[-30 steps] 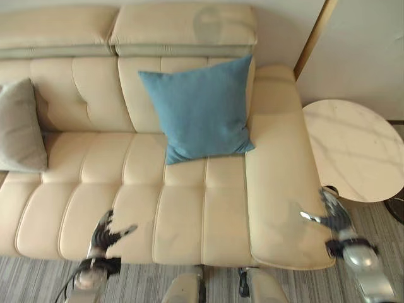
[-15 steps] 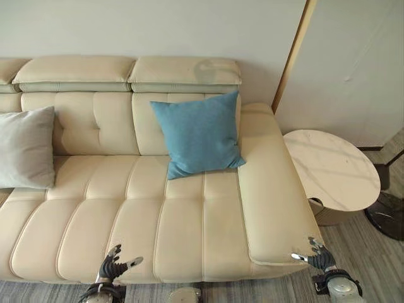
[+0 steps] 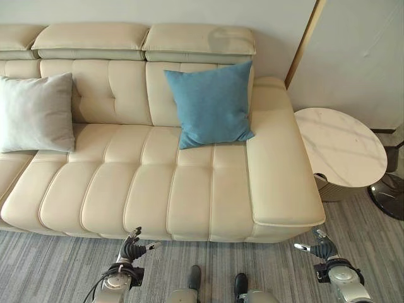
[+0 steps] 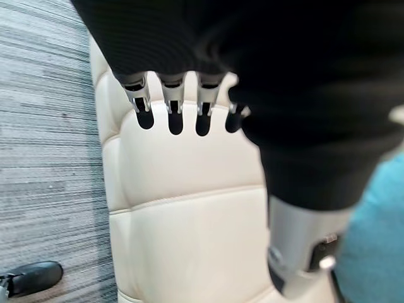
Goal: Pick up all the scattered cushions and arrange them neatly on the sofa.
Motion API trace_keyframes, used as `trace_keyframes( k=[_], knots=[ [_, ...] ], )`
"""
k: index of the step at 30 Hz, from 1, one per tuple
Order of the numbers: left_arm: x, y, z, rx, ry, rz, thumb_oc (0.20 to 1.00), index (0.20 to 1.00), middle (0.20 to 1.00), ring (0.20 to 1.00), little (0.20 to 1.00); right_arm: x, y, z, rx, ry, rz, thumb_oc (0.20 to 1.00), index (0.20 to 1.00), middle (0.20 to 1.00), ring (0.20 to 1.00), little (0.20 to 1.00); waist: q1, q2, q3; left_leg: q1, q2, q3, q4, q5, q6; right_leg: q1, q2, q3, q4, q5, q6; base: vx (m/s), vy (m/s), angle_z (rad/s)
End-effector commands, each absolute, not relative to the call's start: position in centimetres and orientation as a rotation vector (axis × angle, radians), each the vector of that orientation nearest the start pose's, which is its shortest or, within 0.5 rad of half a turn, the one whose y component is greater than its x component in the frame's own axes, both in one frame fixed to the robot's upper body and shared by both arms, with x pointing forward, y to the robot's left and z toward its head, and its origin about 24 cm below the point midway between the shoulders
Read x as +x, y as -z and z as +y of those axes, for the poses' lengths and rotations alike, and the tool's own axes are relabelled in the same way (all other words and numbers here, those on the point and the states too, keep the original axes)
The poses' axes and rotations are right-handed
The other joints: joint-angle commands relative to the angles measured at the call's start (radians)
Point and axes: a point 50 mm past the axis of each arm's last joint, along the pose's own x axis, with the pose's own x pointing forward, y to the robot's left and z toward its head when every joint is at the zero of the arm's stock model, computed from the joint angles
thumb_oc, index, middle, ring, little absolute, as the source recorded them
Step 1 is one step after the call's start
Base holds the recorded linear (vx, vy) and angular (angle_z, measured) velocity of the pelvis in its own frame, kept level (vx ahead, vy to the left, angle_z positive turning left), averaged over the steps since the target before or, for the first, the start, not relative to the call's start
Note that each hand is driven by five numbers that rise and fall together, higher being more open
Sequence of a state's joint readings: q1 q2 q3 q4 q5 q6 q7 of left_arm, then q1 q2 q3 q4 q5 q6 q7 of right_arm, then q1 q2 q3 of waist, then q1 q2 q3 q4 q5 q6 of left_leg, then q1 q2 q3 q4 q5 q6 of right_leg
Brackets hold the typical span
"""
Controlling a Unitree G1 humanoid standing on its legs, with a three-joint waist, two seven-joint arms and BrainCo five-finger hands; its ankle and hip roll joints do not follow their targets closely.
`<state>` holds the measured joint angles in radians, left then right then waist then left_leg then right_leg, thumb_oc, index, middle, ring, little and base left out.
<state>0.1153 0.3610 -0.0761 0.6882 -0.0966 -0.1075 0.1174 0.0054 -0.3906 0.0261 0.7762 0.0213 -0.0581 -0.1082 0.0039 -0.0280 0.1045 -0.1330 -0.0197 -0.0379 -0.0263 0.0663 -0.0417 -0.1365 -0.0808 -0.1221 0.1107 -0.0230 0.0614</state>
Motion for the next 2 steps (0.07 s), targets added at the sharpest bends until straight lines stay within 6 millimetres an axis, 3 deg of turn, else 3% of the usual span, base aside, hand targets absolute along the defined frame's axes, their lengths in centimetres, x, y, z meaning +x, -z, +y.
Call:
trace_keyframes(
  k=[1, 2],
  knots=[
    [15.65, 8.76, 28.20, 0.383, -0.228, 0.661, 1.000, 1.000, 1.000, 1.000, 1.000, 18.89, 7.84, -28.79, -0.388, 0.268, 0.647, 1.000, 1.000, 1.000, 1.000, 1.000, 0.000, -0.021, -0.032, -0.014, -0.042, 0.034, 0.020, -0.053, 0.000, 0.026, 0.019, -0.010, -0.087, 0.027, 0.088, -0.01, 0.071, -0.14],
    [15.48, 8.96, 28.26, 0.381, -0.235, 0.674, 1.000, 1.000, 1.000, 1.000, 1.000, 18.76, 8.07, -28.77, -0.377, 0.276, 0.659, 1.000, 1.000, 1.000, 1.000, 1.000, 0.000, -0.020, -0.038, -0.002, -0.043, 0.038, 0.008, -0.051, 0.000, 0.028, 0.018, -0.008, -0.084, 0.027, 0.089, -0.01, 0.077, -0.15]
  ],
)
